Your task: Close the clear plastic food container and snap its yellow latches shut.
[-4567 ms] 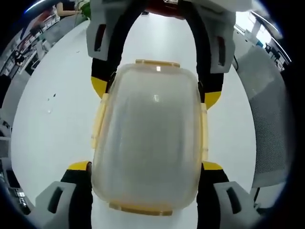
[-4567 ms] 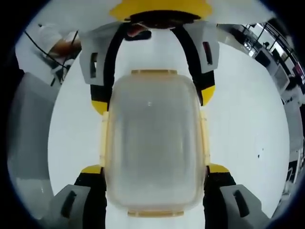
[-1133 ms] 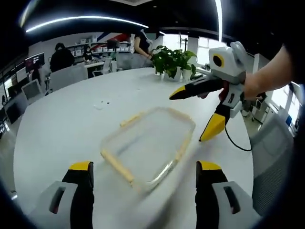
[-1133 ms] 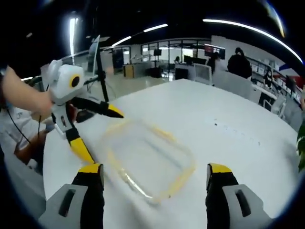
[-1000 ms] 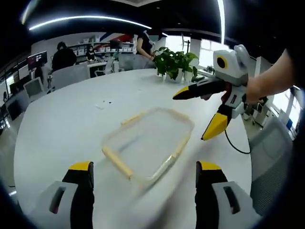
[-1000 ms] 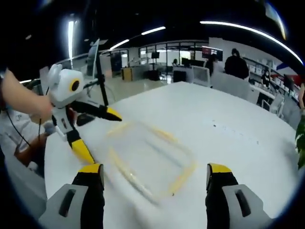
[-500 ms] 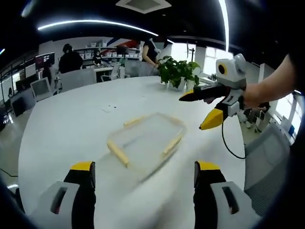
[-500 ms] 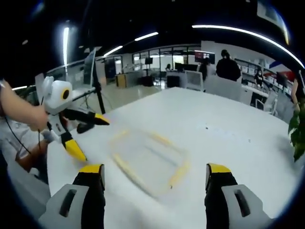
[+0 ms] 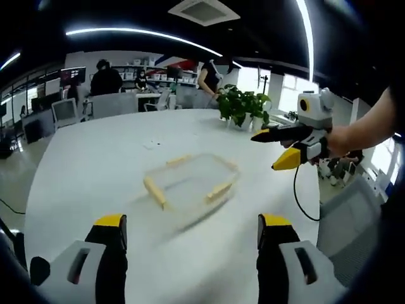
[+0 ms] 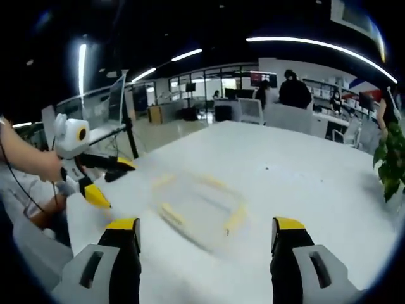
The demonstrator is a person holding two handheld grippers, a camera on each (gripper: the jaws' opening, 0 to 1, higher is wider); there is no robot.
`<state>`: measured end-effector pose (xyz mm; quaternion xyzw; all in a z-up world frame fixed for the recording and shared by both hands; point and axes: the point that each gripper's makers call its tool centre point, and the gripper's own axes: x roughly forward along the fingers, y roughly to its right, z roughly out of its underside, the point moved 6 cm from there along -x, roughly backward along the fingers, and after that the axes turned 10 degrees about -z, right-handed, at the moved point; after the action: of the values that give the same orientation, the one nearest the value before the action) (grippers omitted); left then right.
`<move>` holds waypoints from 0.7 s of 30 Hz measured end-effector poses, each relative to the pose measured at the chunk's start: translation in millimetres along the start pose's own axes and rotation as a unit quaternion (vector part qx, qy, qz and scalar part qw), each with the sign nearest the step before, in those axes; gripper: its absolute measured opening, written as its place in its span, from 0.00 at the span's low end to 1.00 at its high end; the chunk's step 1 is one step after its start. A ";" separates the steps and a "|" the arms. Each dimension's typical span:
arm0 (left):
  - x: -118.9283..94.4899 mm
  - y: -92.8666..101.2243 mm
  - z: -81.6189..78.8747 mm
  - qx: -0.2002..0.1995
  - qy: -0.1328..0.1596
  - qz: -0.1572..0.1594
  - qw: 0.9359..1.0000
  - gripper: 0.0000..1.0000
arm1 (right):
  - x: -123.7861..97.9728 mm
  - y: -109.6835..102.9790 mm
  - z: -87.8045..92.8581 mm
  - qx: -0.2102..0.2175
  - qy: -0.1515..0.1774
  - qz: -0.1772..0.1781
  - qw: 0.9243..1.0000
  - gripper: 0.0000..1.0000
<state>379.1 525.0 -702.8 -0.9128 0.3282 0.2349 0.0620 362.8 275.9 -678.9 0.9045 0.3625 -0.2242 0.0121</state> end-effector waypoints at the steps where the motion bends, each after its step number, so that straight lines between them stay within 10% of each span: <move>1: -2.1 0.5 0.3 -0.003 0.001 -0.001 1.000 0.84 | -2.9 -0.8 0.3 0.000 0.001 0.001 1.000 0.85; 21: -54.0 -3.6 13.3 -0.086 0.033 -0.059 0.994 0.82 | -56.0 -13.4 2.2 0.047 0.063 0.049 0.996 0.82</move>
<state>339.8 562.1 -689.3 -0.9398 0.2544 0.2277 -0.0137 317.5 248.9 -655.7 0.9332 0.3064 -0.1829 -0.0421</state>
